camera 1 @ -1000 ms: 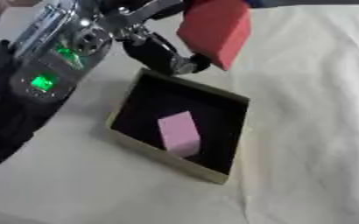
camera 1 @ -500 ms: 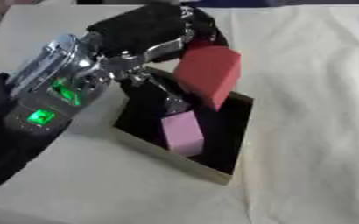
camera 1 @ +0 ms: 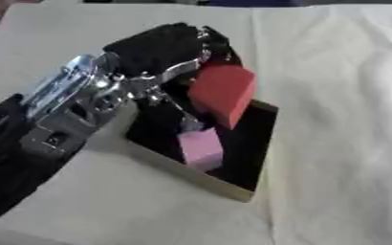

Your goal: Pick up objects on the table and place them in the box.

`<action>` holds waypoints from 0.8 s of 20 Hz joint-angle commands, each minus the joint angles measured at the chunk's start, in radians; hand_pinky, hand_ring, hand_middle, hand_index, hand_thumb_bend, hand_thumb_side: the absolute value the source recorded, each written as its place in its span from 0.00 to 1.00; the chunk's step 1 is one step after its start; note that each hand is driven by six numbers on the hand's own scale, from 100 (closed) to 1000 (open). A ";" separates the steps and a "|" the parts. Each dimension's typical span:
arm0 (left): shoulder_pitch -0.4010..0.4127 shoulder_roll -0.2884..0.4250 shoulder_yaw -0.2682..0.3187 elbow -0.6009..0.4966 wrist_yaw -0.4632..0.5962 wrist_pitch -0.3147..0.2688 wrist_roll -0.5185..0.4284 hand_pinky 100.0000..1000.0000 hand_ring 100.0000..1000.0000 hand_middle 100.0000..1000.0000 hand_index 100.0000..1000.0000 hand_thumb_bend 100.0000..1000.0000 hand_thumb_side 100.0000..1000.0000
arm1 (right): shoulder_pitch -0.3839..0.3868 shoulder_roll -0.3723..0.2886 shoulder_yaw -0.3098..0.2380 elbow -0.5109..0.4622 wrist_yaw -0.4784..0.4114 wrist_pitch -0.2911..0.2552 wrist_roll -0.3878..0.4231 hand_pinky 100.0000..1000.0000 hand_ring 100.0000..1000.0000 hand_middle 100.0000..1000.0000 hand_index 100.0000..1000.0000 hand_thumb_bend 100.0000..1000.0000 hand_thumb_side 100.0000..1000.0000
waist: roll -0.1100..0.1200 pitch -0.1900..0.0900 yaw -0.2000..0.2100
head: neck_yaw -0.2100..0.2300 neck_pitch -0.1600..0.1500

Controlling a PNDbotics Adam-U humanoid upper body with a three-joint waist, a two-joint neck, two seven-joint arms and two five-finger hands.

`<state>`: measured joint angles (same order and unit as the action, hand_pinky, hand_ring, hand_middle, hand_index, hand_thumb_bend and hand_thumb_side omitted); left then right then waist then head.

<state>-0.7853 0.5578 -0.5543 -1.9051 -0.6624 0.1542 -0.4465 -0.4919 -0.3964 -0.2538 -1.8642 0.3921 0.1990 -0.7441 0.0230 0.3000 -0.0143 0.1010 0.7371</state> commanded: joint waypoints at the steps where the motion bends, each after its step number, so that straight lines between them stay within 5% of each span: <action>1: -0.004 -0.016 0.003 0.036 -0.030 -0.006 0.020 0.54 0.42 0.46 0.61 0.15 0.00 | -0.005 -0.028 -0.011 -0.005 -0.012 0.001 -0.005 0.80 0.74 0.57 0.67 0.00 0.61 | -0.002 -0.015 -0.003 | 0.001 -0.009; 7: 0.011 -0.031 -0.004 0.101 -0.081 -0.030 0.048 0.55 0.43 0.46 0.61 0.17 0.00 | -0.006 -0.028 -0.011 -0.003 -0.020 0.000 -0.005 0.80 0.74 0.56 0.67 0.00 0.61 | 0.000 -0.012 -0.006 | 0.004 -0.015; 16: 0.056 0.040 0.001 0.101 -0.111 -0.049 0.093 0.55 0.43 0.46 0.60 0.22 0.00 | -0.007 -0.032 -0.011 0.000 -0.028 -0.002 -0.006 0.80 0.74 0.56 0.67 0.00 0.61 | 0.003 -0.007 -0.003 | 0.000 -0.025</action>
<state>-0.7273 0.5576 -0.5617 -1.7962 -0.7614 0.1073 -0.3606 -0.4883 -0.4002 -0.2586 -1.8587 0.3697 0.1970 -0.7464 0.0280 0.3077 -0.0189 0.1026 0.7239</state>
